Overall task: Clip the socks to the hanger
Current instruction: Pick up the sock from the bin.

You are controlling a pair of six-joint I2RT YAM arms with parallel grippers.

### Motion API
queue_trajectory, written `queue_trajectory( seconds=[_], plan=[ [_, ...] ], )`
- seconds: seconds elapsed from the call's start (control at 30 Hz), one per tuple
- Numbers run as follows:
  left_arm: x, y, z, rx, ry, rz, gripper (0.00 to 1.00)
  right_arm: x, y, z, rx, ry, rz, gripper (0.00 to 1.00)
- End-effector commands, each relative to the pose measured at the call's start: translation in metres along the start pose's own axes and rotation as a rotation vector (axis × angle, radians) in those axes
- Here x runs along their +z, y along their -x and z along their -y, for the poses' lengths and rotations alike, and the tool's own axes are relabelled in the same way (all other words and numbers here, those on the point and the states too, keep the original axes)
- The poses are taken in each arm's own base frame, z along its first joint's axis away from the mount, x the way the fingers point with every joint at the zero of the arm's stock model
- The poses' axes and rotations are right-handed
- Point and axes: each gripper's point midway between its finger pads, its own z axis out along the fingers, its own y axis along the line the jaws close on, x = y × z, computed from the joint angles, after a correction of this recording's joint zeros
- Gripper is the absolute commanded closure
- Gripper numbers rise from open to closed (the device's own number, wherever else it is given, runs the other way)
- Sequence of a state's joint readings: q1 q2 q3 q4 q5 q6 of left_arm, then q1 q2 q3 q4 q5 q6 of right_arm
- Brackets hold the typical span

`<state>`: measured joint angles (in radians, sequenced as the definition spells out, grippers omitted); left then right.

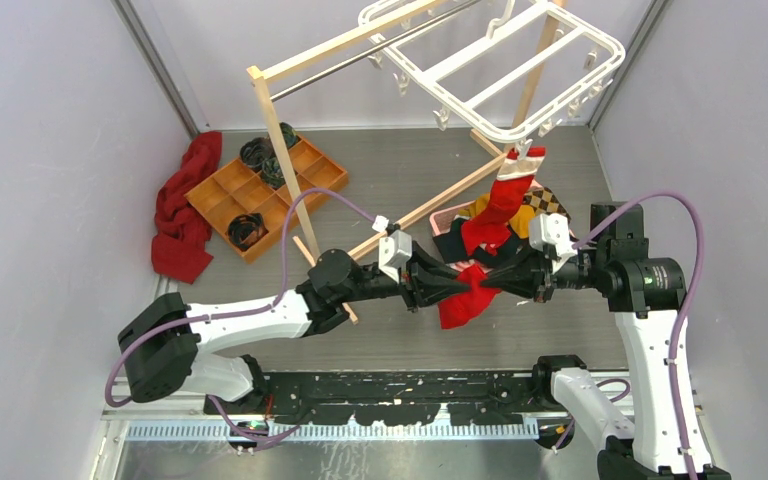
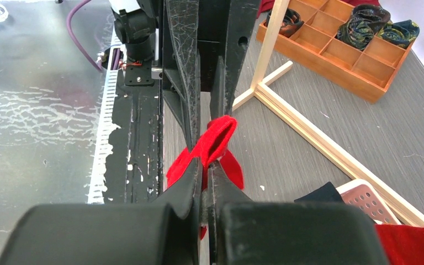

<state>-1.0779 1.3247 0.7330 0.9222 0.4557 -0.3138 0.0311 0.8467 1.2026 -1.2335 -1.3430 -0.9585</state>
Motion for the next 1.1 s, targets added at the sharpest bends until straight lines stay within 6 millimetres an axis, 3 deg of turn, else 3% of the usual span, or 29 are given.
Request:
queue_trajectory(
  seconds=[0.0, 0.1, 0.2, 0.37, 0.63, 1.07],
  plan=[
    [0.007, 0.037, 0.008, 0.05, -0.042, 0.105, 0.87, -0.001, 0.009, 0.003, -0.038, -0.007, 0.008, 0.99],
    [0.006, 0.038, 0.006, 0.052, -0.03, 0.105, 0.99, -0.001, 0.006, 0.004, -0.034, -0.017, -0.003, 0.99],
    [0.005, 0.039, 0.004, 0.06, -0.014, 0.105, 1.0, -0.002, 0.004, 0.006, -0.017, -0.036, -0.019, 0.97],
    [-0.002, 0.028, -0.01, 0.117, 0.067, -0.01, 1.0, -0.006, 0.01, 0.03, 0.068, -0.152, -0.022, 0.68],
    [-0.016, 0.028, -0.027, 0.282, 0.168, -0.176, 1.0, -0.037, 0.009, 0.072, 0.123, -0.354, 0.015, 0.55],
    [-0.019, 0.042, -0.015, 0.406, 0.104, -0.186, 1.0, -0.107, 0.043, 0.166, -0.003, -0.598, 0.112, 0.37]
  ],
)
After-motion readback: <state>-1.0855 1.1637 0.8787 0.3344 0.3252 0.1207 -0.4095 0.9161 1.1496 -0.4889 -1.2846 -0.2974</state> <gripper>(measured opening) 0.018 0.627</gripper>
